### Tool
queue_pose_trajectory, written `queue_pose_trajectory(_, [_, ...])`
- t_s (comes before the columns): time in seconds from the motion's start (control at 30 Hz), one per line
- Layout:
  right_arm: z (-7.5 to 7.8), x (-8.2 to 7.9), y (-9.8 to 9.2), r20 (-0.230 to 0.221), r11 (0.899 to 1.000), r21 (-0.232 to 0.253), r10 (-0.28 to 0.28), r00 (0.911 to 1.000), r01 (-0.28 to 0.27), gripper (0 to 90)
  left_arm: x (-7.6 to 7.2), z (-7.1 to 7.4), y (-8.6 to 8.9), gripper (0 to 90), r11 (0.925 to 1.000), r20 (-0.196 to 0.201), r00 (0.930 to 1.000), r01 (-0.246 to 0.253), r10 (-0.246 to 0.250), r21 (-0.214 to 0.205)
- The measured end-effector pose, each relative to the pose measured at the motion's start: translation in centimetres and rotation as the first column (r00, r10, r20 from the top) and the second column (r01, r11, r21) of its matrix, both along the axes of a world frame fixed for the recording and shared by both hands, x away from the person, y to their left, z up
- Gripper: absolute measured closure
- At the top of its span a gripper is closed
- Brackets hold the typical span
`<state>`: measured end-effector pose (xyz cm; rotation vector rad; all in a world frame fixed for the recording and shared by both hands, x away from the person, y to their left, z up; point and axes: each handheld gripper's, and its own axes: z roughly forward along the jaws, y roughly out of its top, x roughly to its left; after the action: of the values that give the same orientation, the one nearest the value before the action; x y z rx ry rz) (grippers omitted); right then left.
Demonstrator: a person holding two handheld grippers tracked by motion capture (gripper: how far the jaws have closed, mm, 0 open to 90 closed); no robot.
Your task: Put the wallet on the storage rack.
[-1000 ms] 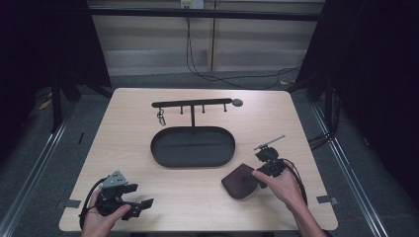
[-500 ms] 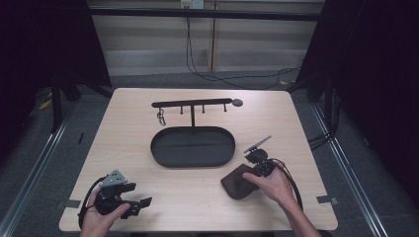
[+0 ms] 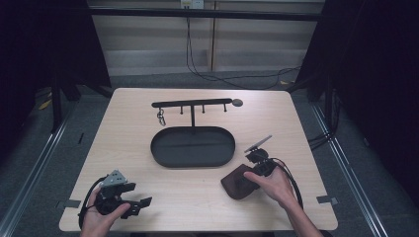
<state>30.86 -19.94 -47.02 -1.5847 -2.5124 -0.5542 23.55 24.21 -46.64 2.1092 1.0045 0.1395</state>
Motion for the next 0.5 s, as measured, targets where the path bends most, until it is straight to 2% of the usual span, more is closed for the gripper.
queue_pose_trajectory(0.07, [0.0,0.0,0.0,0.000,1.000,0.000,0.000,1.0000,0.000,18.7,0.0,0.0,0.0,17.7,1.0000,0.004,1.0000,-0.002,0.002,-0.004])
queue_pose_trajectory(0.1, [0.1,0.1,-0.2,0.000,1.000,0.002,-0.007,1.0000,0.007,22.8,0.0,0.0,0.1,17.7,1.0000,0.002,1.0000,0.000,0.000,-0.003])
queue_pose_trajectory(0.2, [0.3,0.1,-0.5,0.005,1.000,0.012,-0.019,0.9998,0.019,27.0,0.0,0.0,0.1,17.7,1.0000,0.006,1.0000,-0.005,0.005,-0.004])
queue_pose_trajectory(0.23, [0.4,0.2,-0.8,0.003,0.999,0.020,-0.040,0.9992,0.040,30.7,0.0,0.0,0.1,17.7,1.0000,0.004,1.0000,-0.008,0.008,-0.005])
queue_pose_trajectory(0.5, [0.8,0.1,-1.1,0.009,0.998,0.010,-0.057,0.9983,0.057,38.4,0.0,0.0,0.1,17.7,0.9999,0.003,0.9999,-0.009,0.009,-0.013])
